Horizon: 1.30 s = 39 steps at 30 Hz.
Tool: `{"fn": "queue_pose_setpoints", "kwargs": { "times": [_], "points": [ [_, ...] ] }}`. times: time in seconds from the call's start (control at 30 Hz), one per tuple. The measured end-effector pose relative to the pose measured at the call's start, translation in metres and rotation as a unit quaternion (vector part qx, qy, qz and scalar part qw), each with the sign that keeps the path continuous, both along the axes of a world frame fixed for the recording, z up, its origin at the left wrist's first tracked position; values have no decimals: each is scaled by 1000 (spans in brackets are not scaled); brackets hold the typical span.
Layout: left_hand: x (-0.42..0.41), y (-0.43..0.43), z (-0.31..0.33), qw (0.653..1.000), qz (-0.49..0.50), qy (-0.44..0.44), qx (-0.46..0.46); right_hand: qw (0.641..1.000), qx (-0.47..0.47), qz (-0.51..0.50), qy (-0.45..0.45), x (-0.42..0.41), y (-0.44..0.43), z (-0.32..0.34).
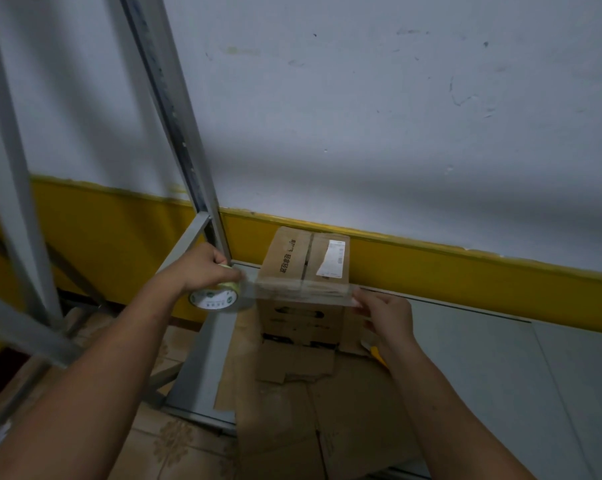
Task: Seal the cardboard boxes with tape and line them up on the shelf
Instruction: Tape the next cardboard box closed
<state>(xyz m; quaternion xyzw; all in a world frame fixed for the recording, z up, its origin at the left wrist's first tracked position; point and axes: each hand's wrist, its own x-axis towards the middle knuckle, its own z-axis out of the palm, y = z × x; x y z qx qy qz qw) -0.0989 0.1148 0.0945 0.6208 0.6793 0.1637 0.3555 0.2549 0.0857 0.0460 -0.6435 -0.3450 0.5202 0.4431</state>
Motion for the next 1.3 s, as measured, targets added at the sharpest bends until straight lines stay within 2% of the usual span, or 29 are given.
{"fn": "queue_pose_setpoints", "kwargs": {
  "times": [0.37,0.53,0.63,0.9,1.1,1.17,1.3],
  "points": [
    [-5,16,-21,999,-4,6,-31,1000,-28,-8,-12,-3,4,-12],
    [-7,17,-35,997,-27,26,-61,994,-95,50,-10,2,0,-19],
    [-5,16,-46,995,-51,39,-75,992,-98,79,-5,8,-1,-15],
    [8,20,-50,989,-120,82,-21,984,-79,129,-92,15,5,-12],
    [13,17,-54,991,-130,21,14,983,-43,114,-139,14,13,-15],
    [11,17,-54,990,-140,5,21,986,-56,102,-122,15,11,-17],
    [8,15,-52,988,-152,-15,25,990,-94,103,3,12,5,-25]
  ]
}}
